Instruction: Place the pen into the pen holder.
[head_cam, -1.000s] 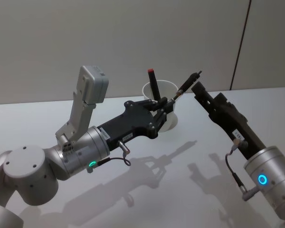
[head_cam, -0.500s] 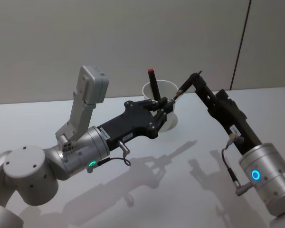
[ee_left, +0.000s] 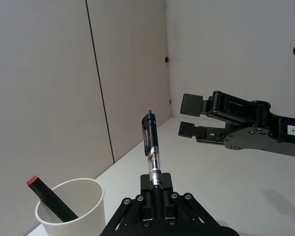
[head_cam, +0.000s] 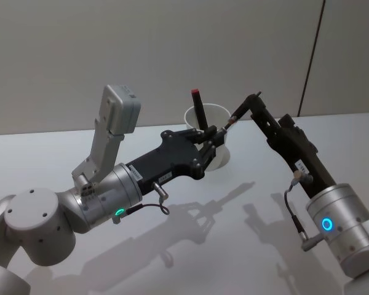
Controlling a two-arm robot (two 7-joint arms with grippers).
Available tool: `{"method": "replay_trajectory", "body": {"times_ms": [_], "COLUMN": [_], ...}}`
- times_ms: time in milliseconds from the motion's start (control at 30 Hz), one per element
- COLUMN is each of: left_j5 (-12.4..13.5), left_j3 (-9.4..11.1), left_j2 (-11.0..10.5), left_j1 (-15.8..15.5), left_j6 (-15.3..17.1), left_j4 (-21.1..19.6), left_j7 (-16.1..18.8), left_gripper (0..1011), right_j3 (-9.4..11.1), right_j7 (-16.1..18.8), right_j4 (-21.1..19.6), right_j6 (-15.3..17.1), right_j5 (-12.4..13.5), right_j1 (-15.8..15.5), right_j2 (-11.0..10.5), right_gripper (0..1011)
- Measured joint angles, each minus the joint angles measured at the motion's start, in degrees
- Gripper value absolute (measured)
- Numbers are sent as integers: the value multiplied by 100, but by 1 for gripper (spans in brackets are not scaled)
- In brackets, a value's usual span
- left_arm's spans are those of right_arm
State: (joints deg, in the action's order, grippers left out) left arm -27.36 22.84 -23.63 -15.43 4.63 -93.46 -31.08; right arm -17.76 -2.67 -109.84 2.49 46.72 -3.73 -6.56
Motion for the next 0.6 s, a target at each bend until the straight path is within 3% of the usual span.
{"method": "replay_trajectory", "body": {"times_ms": [600], "left_j5": [0], "left_j3": [0], "left_j2": [0], "left_j1": [0], "left_j6": [0], "left_j4": [0], "left_j7": [0], "left_gripper": [129], "right_j3": [-14], "right_j7": [21], "right_j4": [28], "right_j6": [5], "right_j5": [66], "right_j1": [8], "right_j2": [34], "right_gripper": [1001]}}
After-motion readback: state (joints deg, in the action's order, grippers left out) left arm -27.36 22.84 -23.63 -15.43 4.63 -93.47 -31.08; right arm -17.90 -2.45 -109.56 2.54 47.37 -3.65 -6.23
